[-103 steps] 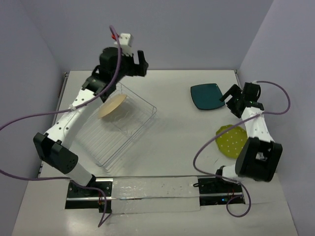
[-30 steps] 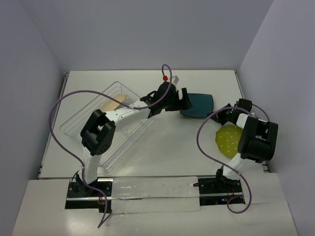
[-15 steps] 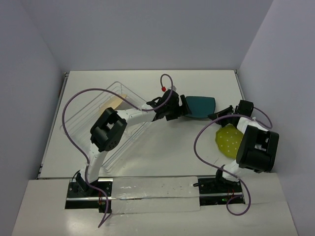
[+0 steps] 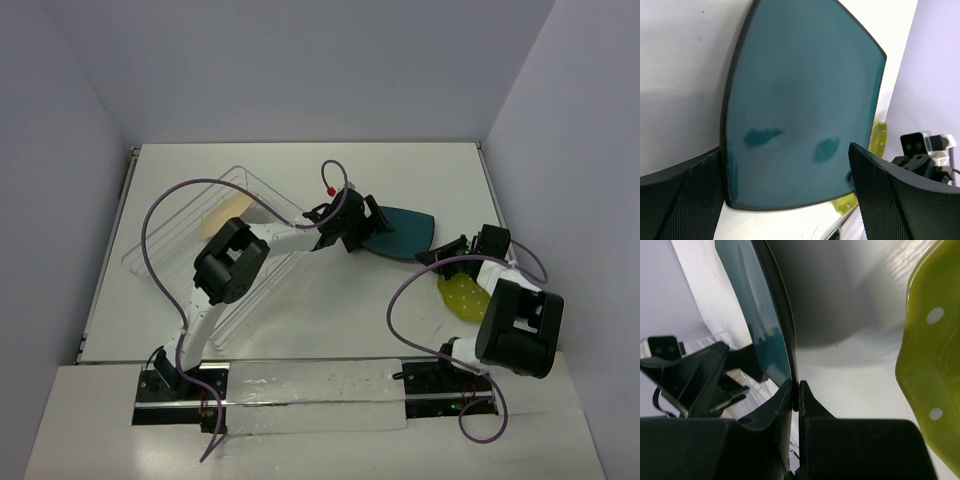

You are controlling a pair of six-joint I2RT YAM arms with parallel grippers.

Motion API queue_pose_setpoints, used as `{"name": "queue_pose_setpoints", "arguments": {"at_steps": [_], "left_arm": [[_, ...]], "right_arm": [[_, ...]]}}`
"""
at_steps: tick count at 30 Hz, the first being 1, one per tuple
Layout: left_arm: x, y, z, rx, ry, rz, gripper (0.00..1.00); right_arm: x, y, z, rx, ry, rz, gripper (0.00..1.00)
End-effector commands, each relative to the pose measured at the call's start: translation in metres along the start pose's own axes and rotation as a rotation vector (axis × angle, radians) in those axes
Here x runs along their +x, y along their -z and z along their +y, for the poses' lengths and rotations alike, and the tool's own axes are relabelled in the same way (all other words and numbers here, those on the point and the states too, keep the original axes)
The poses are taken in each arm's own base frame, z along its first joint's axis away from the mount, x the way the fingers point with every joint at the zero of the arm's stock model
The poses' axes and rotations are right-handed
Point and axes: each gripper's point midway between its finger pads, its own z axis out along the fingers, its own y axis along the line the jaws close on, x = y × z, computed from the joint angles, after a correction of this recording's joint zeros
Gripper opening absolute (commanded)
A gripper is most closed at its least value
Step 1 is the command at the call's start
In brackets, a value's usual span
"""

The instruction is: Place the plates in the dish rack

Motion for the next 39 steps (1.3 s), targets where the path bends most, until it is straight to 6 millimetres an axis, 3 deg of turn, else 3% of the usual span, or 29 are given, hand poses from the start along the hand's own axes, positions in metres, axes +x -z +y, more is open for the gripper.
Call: {"name": "queue_pose_setpoints", "arguments": {"at_steps": [1,9,12,17,21,23,29,31,32,36,38,39], "left_arm": [[0.012,-0.007,-0.019,0.128,0.024,0.059,0.97],[0.019,0.001,-0.035,0.242,0.008,0.083,0.79],[0.018,0.009,-0.044,0.295,-0.007,0.078,0.66],[0.020,0.019,-0.058,0.373,-0.022,0.087,0.37],[0.021,0.027,-0.066,0.414,-0.041,0.091,0.07],[0.019,0.034,-0.072,0.437,-0.052,0.088,0.01],[0.011,0.064,-0.096,0.571,-0.128,0.018,0.00],[0.007,0.075,-0.103,0.607,-0.164,-0.017,0.00],[0.006,0.077,-0.106,0.618,-0.169,-0.024,0.00],[-0.009,0.107,-0.121,0.655,-0.302,-0.139,0.00],[-0.014,0.109,-0.123,0.653,-0.333,-0.172,0.00],[-0.023,0.122,-0.131,0.655,-0.423,-0.236,0.00]], "right_arm": [[0.018,0.006,0.000,-0.034,0.022,0.055,0.00],[0.033,0.005,-0.006,-0.049,0.051,0.126,0.00],[0.039,0.009,-0.008,-0.050,0.101,0.145,0.00],[0.048,0.013,-0.013,-0.063,0.139,0.169,0.00],[0.050,0.014,-0.016,-0.058,0.158,0.172,0.00],[0.050,0.014,-0.017,-0.054,0.167,0.168,0.00],[0.049,0.016,-0.022,-0.022,0.201,0.161,0.01],[0.048,0.017,-0.021,-0.019,0.210,0.155,0.13],[0.048,0.017,-0.022,-0.018,0.212,0.156,0.14],[0.040,0.029,-0.002,-0.049,0.295,0.094,0.53],[0.035,0.032,0.003,-0.047,0.317,0.067,0.65],[0.030,0.039,0.012,-0.054,0.352,0.021,0.74]]}}
